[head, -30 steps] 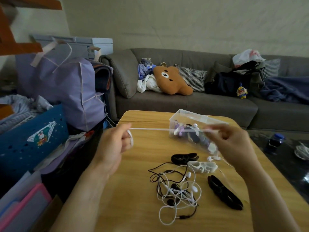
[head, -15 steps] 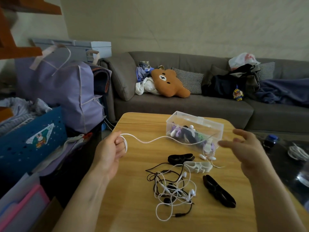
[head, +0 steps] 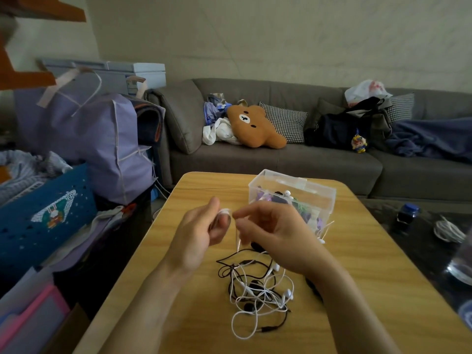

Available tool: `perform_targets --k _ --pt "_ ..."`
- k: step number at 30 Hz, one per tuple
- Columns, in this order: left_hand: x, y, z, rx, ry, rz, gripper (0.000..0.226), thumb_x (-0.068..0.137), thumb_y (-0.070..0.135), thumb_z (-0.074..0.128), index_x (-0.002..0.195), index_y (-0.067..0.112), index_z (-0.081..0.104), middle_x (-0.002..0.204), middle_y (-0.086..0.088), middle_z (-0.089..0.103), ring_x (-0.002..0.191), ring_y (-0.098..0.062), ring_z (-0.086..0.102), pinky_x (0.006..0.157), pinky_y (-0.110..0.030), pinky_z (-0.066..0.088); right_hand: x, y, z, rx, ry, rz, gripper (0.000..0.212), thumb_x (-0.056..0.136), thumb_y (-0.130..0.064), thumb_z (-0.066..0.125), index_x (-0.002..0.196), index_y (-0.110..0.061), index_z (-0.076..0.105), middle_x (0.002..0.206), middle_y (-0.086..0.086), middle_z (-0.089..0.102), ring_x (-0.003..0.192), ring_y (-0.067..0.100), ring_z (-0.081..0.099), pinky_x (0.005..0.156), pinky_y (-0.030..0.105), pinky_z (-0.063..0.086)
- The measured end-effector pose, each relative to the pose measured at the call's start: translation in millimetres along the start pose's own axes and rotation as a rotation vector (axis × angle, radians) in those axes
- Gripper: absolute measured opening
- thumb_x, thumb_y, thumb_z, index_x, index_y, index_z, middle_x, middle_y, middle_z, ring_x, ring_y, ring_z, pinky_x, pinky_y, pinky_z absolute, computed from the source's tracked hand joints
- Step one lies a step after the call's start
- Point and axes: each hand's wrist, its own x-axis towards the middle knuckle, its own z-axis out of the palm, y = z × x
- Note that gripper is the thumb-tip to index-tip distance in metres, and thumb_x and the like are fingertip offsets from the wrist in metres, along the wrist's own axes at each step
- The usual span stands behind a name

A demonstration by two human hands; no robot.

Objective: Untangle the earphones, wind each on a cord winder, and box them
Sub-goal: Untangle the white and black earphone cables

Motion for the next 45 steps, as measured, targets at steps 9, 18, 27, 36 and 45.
perform_targets --k 9,18,27,36,45 --pt "-5 0 -19 -0.183 -0.204 -0.019 0.026 0.092 0.024 0.051 0.075 0.010 0.066 0.060 -0.003 0.040 0.061 -0.017 0.035 0.062 -0.029 0.031 6 4 11 -0.055 -0.021 -0.087 0.034 0.096 -0.035 0.064 0.130 -0.031 0.061 0.123 -0.016 0.065 0.118 -0.002 0.057 0.102 0.023 0.047" --pt "-6 2 -16 -0.071 -0.171 -0.122 0.027 0.095 0.025 0.052 0.084 0.006 0.067 0.062 -0.002 0.043 0.059 -0.013 0.036 0.059 -0.025 0.032 4 2 8 -0.004 0.062 -0.014 0.009 0.097 -0.027 0.062 0.099 -0.022 0.070 0.078 -0.004 0.072 0.066 0.010 0.068 0.066 0.031 0.060" --pt "-3 1 -13 -0.466 -0.249 -0.233 0.015 0.096 0.012 0.054 0.099 0.001 0.064 0.072 -0.004 0.050 0.060 -0.012 0.043 0.059 -0.024 0.037 6 6 6 -0.010 0.331 -0.020 0.008 0.090 -0.033 0.072 0.086 -0.025 0.073 0.066 -0.009 0.068 0.060 0.007 0.063 0.057 0.024 0.054" --pt "7 3 -20 -1.032 0.181 -0.084 0.016 0.085 -0.003 0.050 0.093 0.010 0.054 0.117 -0.016 0.067 0.084 -0.010 0.072 0.049 -0.013 0.044 11 -1 17 -0.255 0.060 0.107 0.024 0.101 -0.038 0.055 0.099 -0.024 0.074 0.049 -0.011 0.047 0.042 0.002 0.043 0.047 0.014 0.036" --pt "4 -7 -9 -0.057 0.336 0.037 0.023 0.100 0.002 0.051 0.113 0.017 0.062 0.103 0.001 0.076 0.098 -0.008 0.072 0.066 -0.022 0.051 8 -24 41 -0.514 -0.161 0.018 0.023 0.098 -0.036 0.056 0.101 -0.023 0.075 0.079 -0.008 0.070 0.074 0.009 0.063 0.076 0.035 0.056"
